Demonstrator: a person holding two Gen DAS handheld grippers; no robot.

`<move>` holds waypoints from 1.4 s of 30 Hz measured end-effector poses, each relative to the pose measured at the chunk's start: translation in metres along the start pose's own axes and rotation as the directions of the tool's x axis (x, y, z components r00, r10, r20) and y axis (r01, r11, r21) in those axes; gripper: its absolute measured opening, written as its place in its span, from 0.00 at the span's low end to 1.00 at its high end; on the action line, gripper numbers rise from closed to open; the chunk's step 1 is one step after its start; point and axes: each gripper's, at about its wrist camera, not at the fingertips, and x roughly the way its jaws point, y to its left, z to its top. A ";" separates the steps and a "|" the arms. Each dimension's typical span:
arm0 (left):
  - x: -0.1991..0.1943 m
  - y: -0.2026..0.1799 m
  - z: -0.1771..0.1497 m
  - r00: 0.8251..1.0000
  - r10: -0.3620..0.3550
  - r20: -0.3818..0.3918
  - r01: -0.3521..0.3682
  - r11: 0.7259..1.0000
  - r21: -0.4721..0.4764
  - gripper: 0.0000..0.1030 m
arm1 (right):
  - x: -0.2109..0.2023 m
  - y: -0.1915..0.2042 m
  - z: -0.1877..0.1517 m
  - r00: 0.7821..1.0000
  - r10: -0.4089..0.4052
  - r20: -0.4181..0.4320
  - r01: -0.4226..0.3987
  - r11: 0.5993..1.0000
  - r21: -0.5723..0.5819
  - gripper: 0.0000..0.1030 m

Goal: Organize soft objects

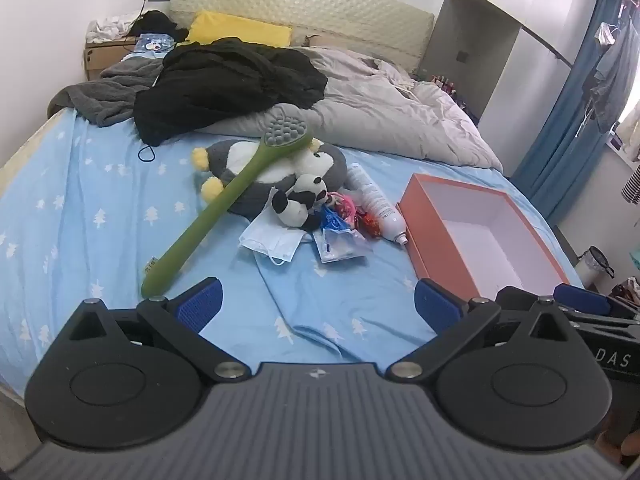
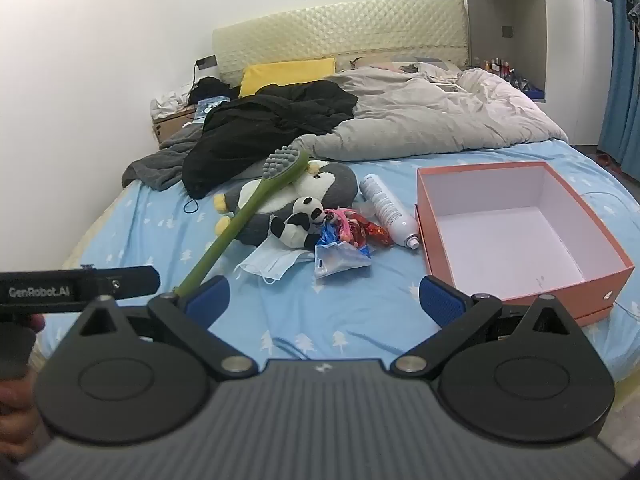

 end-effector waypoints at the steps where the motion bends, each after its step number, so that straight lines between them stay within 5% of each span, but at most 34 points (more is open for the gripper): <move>1: 0.000 0.000 0.000 1.000 0.004 0.004 -0.004 1.000 0.000 1.00 | -0.003 0.001 -0.001 1.000 0.001 0.001 -0.001 1.000 0.002 1.00; 42: -0.016 -0.008 -0.010 0.999 0.014 0.041 -0.015 1.000 0.027 1.00 | -0.023 -0.003 -0.006 0.999 -0.008 0.031 0.008 1.000 0.012 1.00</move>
